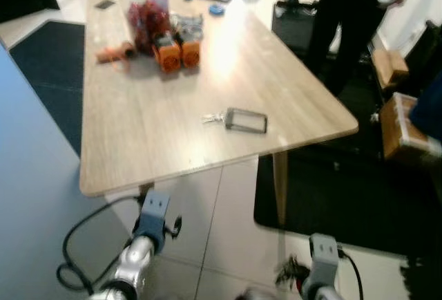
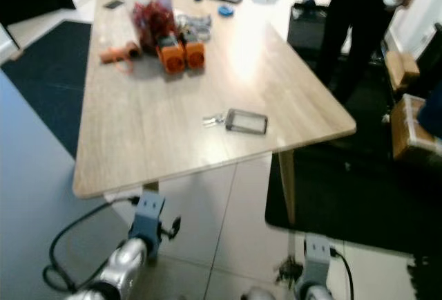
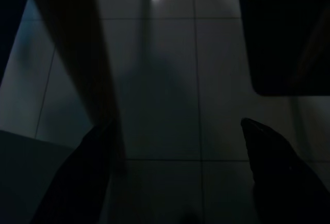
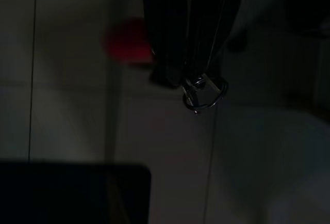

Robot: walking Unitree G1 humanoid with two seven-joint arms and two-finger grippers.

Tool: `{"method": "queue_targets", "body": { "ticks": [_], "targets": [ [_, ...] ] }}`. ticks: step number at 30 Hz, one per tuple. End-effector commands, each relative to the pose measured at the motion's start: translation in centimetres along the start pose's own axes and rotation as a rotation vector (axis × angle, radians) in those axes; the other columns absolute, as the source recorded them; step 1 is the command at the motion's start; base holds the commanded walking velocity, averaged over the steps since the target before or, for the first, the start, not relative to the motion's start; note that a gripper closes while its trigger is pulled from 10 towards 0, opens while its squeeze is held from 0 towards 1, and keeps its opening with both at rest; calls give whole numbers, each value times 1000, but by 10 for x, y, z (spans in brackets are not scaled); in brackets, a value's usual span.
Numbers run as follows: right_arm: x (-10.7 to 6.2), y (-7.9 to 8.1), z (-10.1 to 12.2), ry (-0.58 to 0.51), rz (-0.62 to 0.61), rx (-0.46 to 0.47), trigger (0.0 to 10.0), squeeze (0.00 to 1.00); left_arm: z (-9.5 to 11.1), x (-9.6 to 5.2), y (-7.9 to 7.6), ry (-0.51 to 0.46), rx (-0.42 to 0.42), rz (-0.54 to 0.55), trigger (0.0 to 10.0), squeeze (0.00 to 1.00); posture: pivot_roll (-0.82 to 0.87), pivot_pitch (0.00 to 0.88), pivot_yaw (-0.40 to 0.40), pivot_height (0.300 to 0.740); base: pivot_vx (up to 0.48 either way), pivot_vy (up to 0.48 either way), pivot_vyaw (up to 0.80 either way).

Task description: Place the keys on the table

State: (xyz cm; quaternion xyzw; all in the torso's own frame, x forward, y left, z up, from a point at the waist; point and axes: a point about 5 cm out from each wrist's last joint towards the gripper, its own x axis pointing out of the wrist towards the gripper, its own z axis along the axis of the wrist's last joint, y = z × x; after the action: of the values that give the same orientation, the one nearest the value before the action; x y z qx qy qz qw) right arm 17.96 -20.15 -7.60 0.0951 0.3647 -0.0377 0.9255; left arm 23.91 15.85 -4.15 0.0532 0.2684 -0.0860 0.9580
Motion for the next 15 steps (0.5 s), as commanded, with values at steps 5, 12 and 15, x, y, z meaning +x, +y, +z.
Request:
{"method": "queue_targets", "body": {
  "ticks": [5,12,15],
  "targets": [
    [-1,6,-9,27,15,9,10000,0,-8,-4,4,24,-11,27,10000,0,36,74,-18,740,0,0,0],
    [-2,7,-10,31,16,10,10000,0,-8,-4,4,22,3,24,10000,0,39,75,-16,740,0,0,0],
    [-2,7,-10,32,16,11,10000,0,-8,-4,4,21,5,22,10000,0,40,75,-15,740,0,0,0]
  ]
}}
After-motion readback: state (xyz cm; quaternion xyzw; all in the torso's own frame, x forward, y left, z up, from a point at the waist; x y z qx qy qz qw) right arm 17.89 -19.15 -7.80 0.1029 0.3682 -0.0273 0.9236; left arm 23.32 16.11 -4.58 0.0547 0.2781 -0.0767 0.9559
